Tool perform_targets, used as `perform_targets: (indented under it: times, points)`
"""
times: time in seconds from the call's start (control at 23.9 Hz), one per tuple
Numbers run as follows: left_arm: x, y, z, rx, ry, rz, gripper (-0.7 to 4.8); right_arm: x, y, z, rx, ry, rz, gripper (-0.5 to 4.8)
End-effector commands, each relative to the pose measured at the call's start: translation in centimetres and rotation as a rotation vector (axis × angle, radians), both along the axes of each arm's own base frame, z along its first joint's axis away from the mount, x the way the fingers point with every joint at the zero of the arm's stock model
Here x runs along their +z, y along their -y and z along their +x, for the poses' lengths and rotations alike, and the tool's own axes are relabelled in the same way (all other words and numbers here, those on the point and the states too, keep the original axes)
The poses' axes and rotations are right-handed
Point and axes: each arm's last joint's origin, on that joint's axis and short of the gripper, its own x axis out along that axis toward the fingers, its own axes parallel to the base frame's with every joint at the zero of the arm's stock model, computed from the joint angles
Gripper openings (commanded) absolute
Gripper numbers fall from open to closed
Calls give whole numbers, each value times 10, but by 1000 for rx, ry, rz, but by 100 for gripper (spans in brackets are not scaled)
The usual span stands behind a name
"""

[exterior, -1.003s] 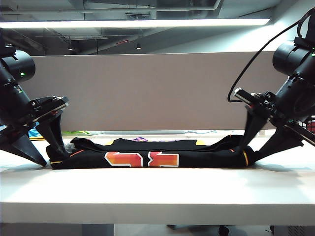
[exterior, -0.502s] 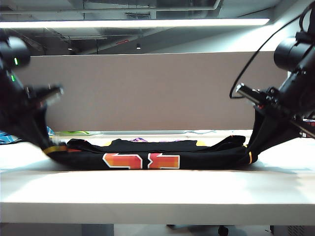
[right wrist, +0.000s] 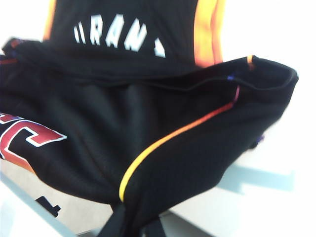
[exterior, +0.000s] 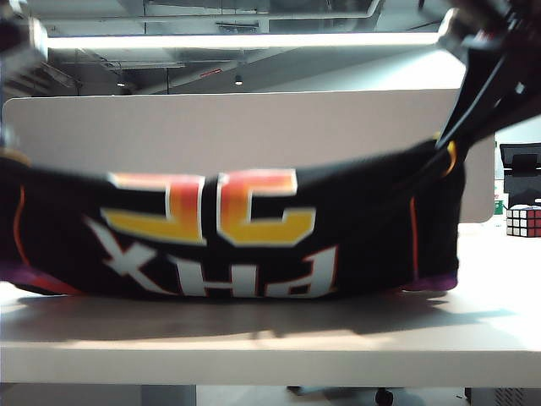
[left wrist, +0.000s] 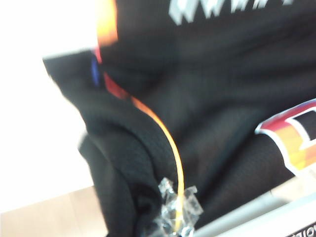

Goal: Fold the bottom side of the basketball jersey horizontally towards the center, about one-third of the way, and then fold the bottom of the basketball jersey up towards the top, creating a neat rectangle.

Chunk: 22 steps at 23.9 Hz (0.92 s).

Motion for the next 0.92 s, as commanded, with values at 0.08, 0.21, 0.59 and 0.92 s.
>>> perform_targets:
  times: [0.08, 0.21, 0.59, 0.92]
  points:
    - [26, -4, -12, 80, 243, 33, -5, 19, 4, -7, -59, 146, -38, -4]
    - [24, -3, 3, 93, 294, 46, -5, 21, 2, 5, -86, 212, -7, -4]
    - [-2, 0, 72, 131, 400, 63, -5, 14, -5, 78, -143, 251, 10, -4]
    - [-31, 2, 117, 169, 486, 158, 3, -9, -15, 139, -134, 256, 20, 162]
